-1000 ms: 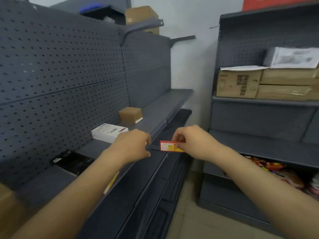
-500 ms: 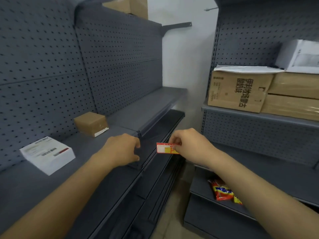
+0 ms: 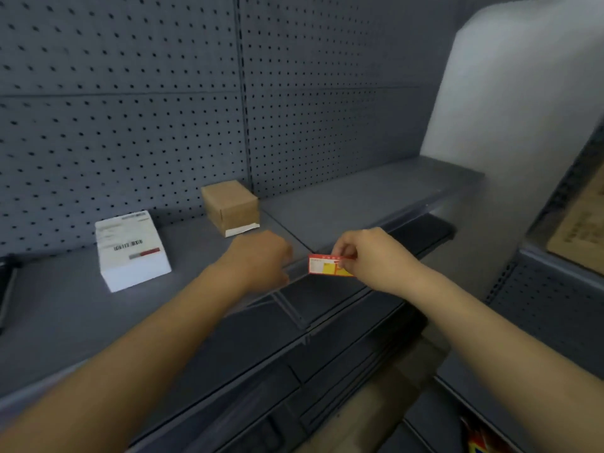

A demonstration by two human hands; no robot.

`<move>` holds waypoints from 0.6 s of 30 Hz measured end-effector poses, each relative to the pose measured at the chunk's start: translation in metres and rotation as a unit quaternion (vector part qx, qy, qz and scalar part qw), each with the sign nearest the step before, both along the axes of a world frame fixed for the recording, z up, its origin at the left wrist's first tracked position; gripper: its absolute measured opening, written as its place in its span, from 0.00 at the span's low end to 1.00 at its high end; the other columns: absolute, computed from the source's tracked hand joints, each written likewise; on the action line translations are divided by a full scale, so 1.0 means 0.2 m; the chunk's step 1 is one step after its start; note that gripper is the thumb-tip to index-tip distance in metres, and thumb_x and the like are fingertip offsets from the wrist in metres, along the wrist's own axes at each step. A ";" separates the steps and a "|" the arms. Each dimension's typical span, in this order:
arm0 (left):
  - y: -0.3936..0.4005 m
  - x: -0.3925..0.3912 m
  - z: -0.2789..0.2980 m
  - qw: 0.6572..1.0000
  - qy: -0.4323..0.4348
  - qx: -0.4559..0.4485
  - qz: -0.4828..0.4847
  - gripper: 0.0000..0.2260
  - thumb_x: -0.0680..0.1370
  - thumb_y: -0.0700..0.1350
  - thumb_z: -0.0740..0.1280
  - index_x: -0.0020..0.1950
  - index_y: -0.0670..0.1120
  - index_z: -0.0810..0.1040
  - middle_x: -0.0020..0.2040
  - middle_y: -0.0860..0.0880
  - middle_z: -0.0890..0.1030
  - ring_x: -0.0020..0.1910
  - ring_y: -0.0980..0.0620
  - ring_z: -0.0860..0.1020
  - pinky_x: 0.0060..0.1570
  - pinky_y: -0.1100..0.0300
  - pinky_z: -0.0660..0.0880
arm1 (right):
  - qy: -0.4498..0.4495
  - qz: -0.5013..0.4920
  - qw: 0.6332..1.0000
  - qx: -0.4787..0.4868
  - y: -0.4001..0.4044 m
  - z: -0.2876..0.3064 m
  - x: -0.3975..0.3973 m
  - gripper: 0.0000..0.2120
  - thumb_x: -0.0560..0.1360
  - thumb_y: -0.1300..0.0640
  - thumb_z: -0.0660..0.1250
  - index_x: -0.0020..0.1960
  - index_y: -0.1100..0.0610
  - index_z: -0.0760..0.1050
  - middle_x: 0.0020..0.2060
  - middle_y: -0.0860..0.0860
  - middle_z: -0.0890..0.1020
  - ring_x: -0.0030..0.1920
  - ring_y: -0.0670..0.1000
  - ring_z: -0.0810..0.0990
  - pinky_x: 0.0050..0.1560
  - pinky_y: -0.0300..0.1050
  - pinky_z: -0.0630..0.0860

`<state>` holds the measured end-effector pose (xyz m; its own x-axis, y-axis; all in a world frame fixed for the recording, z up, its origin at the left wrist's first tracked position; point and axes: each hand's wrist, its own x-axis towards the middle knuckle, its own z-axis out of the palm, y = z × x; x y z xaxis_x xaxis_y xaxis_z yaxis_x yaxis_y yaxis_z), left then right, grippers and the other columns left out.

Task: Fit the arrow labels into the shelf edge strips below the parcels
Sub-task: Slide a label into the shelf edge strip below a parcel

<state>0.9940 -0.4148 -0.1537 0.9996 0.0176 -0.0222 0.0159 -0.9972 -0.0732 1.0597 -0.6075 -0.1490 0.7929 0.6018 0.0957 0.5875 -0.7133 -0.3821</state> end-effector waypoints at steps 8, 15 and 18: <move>0.09 0.08 -0.10 0.992 0.028 -0.018 0.120 0.17 0.77 0.49 0.65 0.66 0.51 0.73 0.63 0.48 0.77 0.60 0.46 0.77 0.54 0.52 0.74 | 0.042 0.102 0.994 -0.022 0.18 -0.12 0.33 0.05 0.74 0.61 0.69 0.47 0.53 0.80 0.42 0.48 0.84 0.44 0.49 0.81 0.48 0.51 0.80; 0.05 0.11 -0.17 0.970 0.042 -0.046 0.234 0.15 0.77 0.47 0.65 0.64 0.52 0.76 0.63 0.49 0.77 0.61 0.46 0.77 0.57 0.54 0.73 | 0.054 0.199 0.978 -0.027 0.32 -0.19 0.55 0.05 0.75 0.61 0.67 0.48 0.53 0.80 0.43 0.49 0.83 0.42 0.49 0.81 0.45 0.52 0.81; 0.02 0.13 -0.20 0.963 0.043 -0.062 0.259 0.15 0.76 0.46 0.65 0.63 0.51 0.77 0.63 0.48 0.78 0.60 0.46 0.77 0.57 0.53 0.74 | 0.066 0.234 0.970 -0.026 0.37 -0.21 0.58 0.05 0.74 0.61 0.67 0.47 0.53 0.80 0.43 0.50 0.83 0.42 0.49 0.81 0.45 0.52 0.81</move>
